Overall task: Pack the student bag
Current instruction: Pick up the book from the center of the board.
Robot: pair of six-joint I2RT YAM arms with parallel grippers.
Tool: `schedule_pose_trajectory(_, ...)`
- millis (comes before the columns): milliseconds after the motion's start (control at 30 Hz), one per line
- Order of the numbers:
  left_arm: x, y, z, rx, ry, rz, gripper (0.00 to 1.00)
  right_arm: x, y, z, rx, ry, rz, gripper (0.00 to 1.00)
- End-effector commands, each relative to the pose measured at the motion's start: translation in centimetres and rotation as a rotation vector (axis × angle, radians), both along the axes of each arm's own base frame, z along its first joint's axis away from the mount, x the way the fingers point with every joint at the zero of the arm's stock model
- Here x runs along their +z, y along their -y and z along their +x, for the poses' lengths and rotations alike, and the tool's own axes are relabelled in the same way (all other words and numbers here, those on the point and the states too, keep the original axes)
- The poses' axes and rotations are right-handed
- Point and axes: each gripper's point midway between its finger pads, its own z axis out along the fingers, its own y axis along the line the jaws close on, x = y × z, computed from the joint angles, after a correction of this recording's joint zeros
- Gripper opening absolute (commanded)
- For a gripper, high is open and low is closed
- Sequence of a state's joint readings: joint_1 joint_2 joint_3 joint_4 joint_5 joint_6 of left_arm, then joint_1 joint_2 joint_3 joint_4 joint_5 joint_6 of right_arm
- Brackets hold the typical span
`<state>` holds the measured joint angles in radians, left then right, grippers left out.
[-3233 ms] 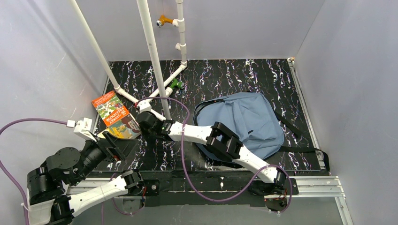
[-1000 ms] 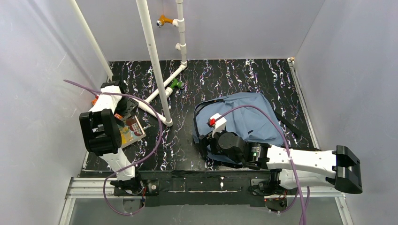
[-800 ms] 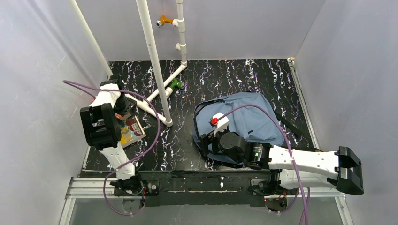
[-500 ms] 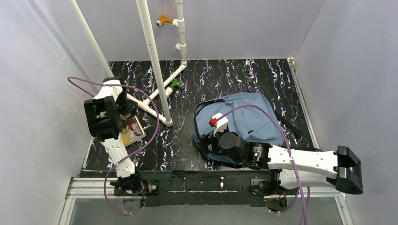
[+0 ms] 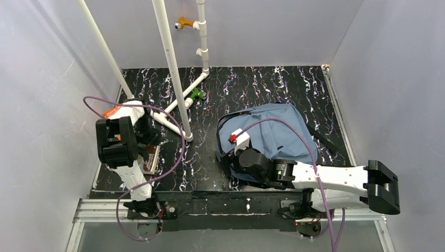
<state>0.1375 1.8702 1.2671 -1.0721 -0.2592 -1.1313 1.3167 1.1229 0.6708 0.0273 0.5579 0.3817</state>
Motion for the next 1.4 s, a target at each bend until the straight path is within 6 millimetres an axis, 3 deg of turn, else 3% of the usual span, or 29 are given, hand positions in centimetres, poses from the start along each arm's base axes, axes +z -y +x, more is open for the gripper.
schedule_pose_trajectory(0,1.3,4.1,-2.8,-0.039,0.037,-0.037,0.83,1.8,-1.6,0.4,0.005,0.016,0.065,0.91)
schedule_pose_trajectory(167,1.4,8.7,-4.8,-0.121,0.086,-0.053,0.81,1.2,-2.4,0.3,0.019,0.004,0.048,0.91)
schedule_pose_trajectory(333,4.1,6.8,-4.3,-0.174,0.254,0.046,0.85,0.9,-2.5,0.2,0.026,-0.006,0.027,0.91)
schedule_pose_trajectory(433,6.2,4.1,-3.7,-0.164,0.32,0.084,0.98,0.8,-2.4,0.1,0.025,-0.009,0.029,0.91)
schedule_pose_trajectory(633,7.7,-4.9,-4.2,0.05,0.332,0.139,0.98,0.9,-2.8,0.0,0.032,-0.02,0.046,0.91)
schedule_pose_trajectory(700,8.6,-7.9,-3.1,-0.014,0.348,0.237,0.98,0.9,-3.0,-0.2,0.043,-0.024,0.046,0.91)
schedule_pose_trajectory(833,10.1,-11.5,-0.1,-0.241,0.306,0.326,0.98,1.0,-3.0,-0.4,0.059,-0.029,0.029,0.92)
schedule_pose_trajectory(900,9.8,-13.0,1.4,-0.364,0.26,0.351,0.98,1.2,-2.8,-0.4,0.063,-0.025,0.025,0.92)
schedule_pose_trajectory(1100,6.5,-15.3,3.6,-0.614,0.183,0.39,0.98,2.3,-2.9,-0.9,0.107,-0.012,0.042,0.92)
schedule_pose_trajectory(1267,5.4,-14.4,7.8,-0.772,0.384,0.342,0.95,3.0,-2.4,-1.3,0.128,-0.013,0.029,0.93)
schedule_pose_trajectory(1367,2.9,-13.8,7.7,-0.818,0.327,0.221,0.98,3.2,-1.8,-1.4,0.131,-0.005,0.023,0.93)
